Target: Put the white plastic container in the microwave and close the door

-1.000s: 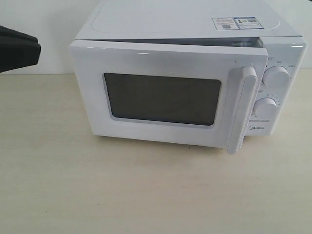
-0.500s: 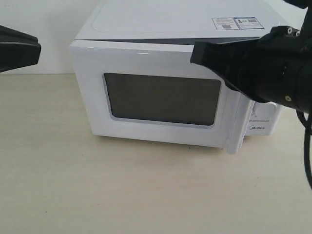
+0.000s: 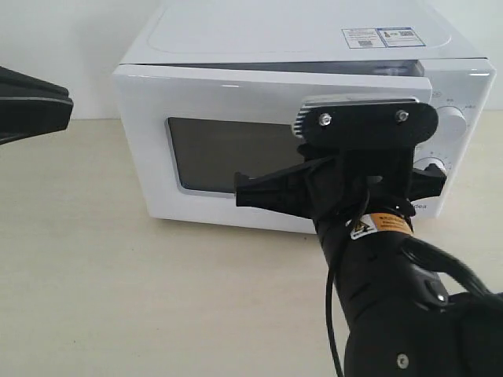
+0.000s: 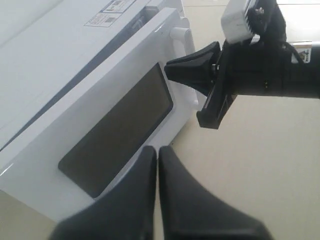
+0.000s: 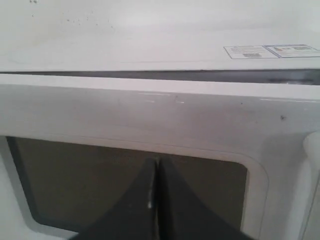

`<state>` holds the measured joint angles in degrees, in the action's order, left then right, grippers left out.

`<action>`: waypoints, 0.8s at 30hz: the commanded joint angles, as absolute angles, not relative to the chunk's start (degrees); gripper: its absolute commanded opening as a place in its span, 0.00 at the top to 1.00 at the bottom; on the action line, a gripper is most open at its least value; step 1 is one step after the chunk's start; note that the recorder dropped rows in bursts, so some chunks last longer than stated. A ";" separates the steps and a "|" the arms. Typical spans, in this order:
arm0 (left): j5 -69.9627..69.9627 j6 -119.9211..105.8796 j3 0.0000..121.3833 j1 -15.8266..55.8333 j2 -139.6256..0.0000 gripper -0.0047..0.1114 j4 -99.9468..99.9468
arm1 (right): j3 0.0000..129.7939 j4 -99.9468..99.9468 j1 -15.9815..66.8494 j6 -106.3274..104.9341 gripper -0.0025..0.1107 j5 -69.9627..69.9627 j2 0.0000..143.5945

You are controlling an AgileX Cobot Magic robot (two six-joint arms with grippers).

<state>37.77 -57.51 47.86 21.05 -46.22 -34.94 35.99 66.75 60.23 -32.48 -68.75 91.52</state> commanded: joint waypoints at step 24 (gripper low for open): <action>36.21 -56.88 47.67 21.21 -45.75 0.93 -36.51 | 37.84 54.48 42.25 -21.00 0.98 -66.55 96.65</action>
<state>36.97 -57.51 47.86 21.05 -46.22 -35.79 36.42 55.49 43.50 -21.35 -68.64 96.58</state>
